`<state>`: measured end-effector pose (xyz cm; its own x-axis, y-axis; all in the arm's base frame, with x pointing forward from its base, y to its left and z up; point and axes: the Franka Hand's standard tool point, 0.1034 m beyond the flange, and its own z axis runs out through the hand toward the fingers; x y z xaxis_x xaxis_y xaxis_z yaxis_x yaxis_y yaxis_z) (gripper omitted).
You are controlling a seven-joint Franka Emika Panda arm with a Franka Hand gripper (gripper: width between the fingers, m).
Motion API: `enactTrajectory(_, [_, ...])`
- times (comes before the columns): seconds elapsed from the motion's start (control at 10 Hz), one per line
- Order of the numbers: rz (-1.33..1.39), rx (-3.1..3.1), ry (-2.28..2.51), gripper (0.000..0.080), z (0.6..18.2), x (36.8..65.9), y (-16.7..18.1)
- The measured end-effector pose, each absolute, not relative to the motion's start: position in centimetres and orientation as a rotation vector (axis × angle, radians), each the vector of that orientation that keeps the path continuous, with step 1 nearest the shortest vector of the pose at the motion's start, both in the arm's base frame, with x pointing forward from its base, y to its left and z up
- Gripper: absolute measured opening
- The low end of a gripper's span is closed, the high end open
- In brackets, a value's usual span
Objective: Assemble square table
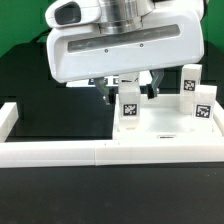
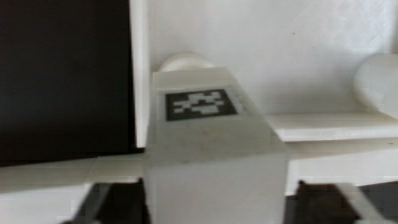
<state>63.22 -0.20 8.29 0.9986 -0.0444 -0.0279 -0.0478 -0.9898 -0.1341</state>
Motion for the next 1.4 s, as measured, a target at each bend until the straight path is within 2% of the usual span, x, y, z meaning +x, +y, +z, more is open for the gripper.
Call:
enactTrajectory(0.1, [0.037,-3.005,0.067,0.0294,8.29,63.22,-0.2])
enactTrajectory(0.4, [-0.005,-2.984,0.332,0.0293,8.16,63.42,-0.43])
enactTrajectory(1.0, [0.032,-2.483,1.689,0.0294,8.13,62.93,-0.12])
enactTrajectory(1.4, [0.014,-2.36,1.87,0.0294,8.13,62.7,-0.21])
